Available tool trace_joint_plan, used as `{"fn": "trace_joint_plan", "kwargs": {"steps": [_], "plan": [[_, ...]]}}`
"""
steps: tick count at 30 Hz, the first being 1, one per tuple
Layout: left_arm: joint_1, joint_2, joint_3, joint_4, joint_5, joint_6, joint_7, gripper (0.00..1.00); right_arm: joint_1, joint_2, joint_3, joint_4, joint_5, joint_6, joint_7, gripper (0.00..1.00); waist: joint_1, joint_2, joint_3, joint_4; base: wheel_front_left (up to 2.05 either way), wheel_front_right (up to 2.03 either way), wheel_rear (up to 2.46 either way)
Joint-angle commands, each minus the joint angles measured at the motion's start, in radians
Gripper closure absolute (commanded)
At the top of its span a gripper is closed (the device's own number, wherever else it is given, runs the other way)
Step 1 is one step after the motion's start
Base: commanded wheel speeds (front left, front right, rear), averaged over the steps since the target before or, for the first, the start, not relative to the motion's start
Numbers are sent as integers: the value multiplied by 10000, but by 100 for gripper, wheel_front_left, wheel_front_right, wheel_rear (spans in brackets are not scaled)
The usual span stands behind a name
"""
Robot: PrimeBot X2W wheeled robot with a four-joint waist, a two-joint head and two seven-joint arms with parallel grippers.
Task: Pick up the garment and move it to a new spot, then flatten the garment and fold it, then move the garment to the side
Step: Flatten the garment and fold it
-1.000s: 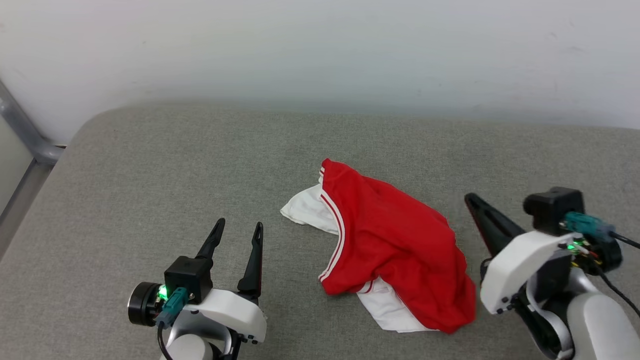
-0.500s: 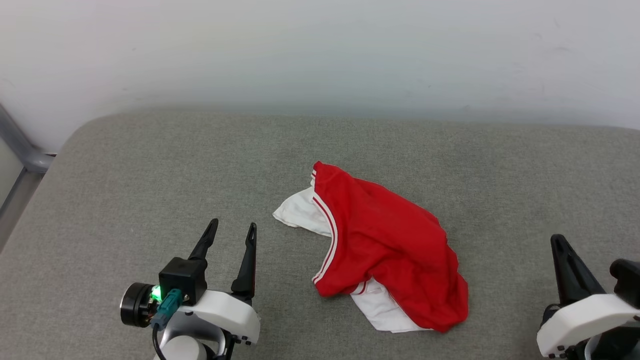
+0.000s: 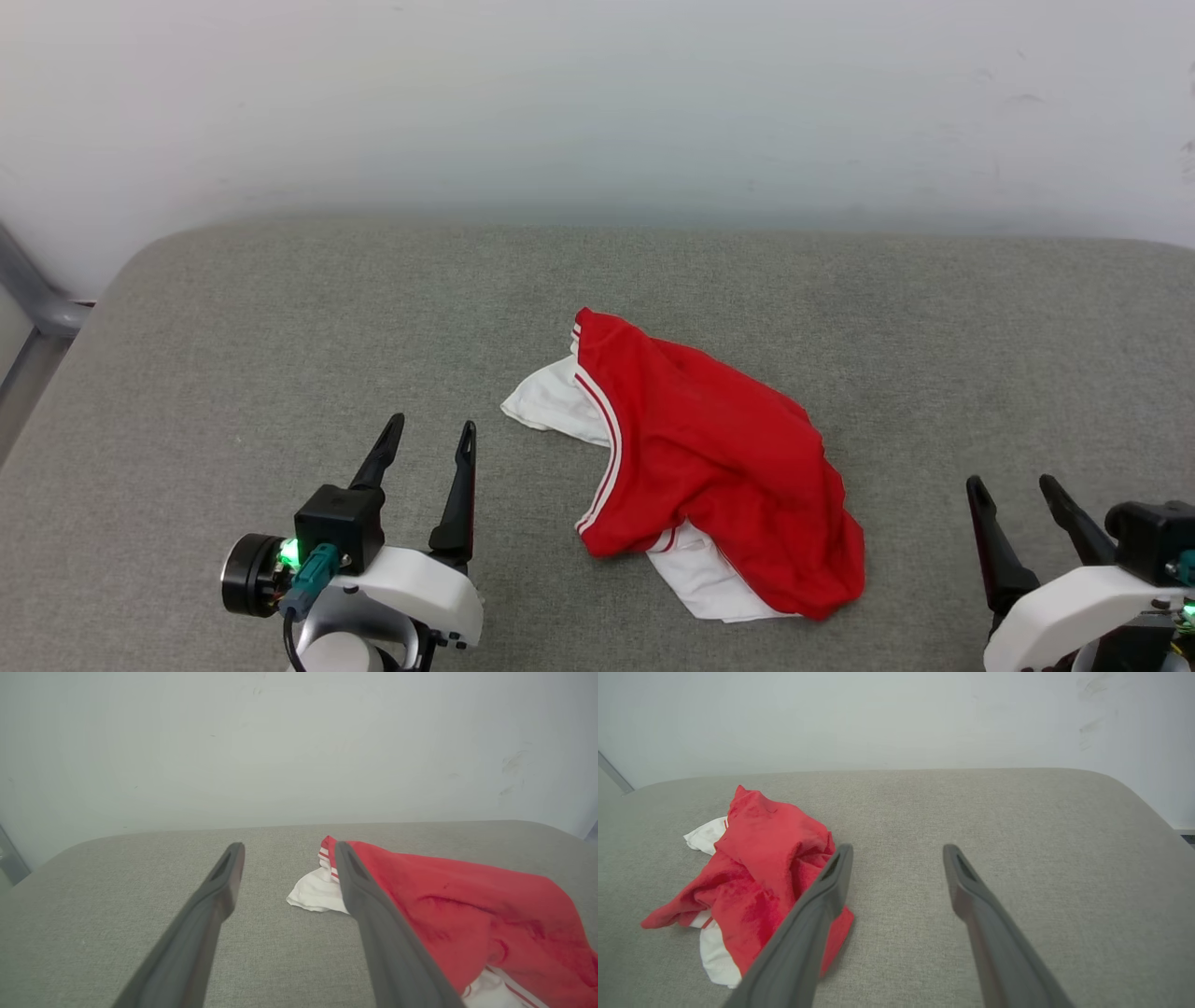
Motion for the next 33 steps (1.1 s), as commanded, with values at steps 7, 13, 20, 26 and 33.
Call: {"fn": "trace_joint_plan", "kwargs": {"steps": [7,13,20,26,33], "plan": [[-89,40,-80,-40,-36,42,7,0,-188,-326,707,-22,643,-7,1712,0,0,-1,203,135,0,0,0],[-233,-37,-120,-36,-24,65,-21,0,-587,-1309,2302,-234,1441,-5,3912,0,0,-1,479,331,0,0,0],[-481,-168,-150,103,-83,-42,-58,0,-1322,-2145,4114,170,2117,-5,5120,0,0,-1,790,699,0,0,0],[-604,-250,-124,203,-90,-77,-88,0,-1926,-2371,4802,1219,2024,-7,5145,0,0,-1,1024,974,0,0,0],[-687,-349,-91,346,-31,-152,-116,0,-2509,-2409,4825,2011,1988,-7,4930,100,0,-1,1102,1130,0,0,0]]}}
